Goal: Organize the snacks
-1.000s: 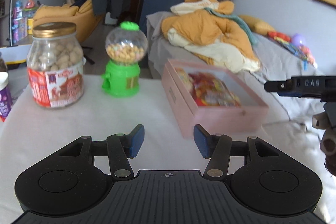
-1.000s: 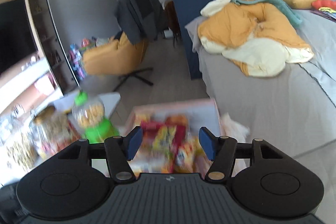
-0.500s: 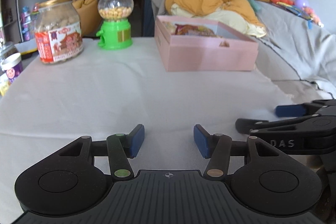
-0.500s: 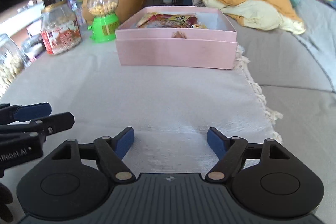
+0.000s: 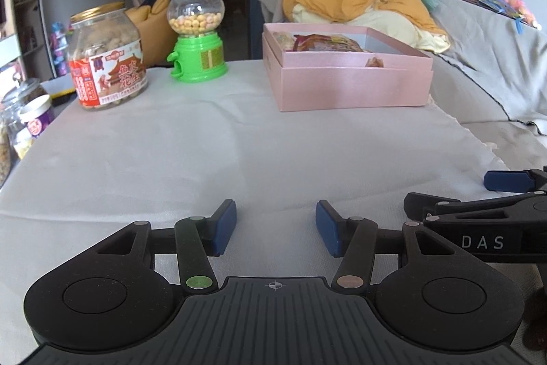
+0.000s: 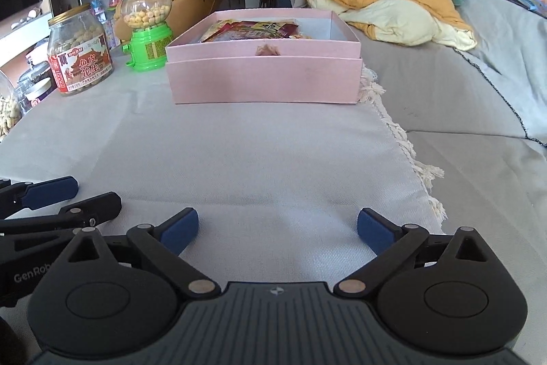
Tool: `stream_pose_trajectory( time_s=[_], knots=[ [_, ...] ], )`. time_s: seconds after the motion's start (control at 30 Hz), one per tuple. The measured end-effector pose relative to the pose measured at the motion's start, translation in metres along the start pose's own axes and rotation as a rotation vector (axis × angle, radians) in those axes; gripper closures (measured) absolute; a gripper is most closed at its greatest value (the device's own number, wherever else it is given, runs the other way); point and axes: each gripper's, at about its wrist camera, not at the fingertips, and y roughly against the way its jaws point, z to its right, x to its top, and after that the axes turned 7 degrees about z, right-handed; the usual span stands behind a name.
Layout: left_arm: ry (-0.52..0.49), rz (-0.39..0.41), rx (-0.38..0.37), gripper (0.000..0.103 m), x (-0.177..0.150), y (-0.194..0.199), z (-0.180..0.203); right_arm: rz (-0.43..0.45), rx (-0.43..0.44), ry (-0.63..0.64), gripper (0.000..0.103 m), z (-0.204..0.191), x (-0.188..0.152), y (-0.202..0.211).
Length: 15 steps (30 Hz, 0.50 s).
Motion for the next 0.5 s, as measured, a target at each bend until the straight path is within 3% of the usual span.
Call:
stream_pose_trajectory(
  time_s=[0.5],
  knots=[
    [0.022, 0.008, 0.006, 0.046, -0.0040, 0.0055, -0.0011, 0.014, -0.021, -0.006, 0.001, -0.0021, -0.0028, 0.0015]
  ],
)
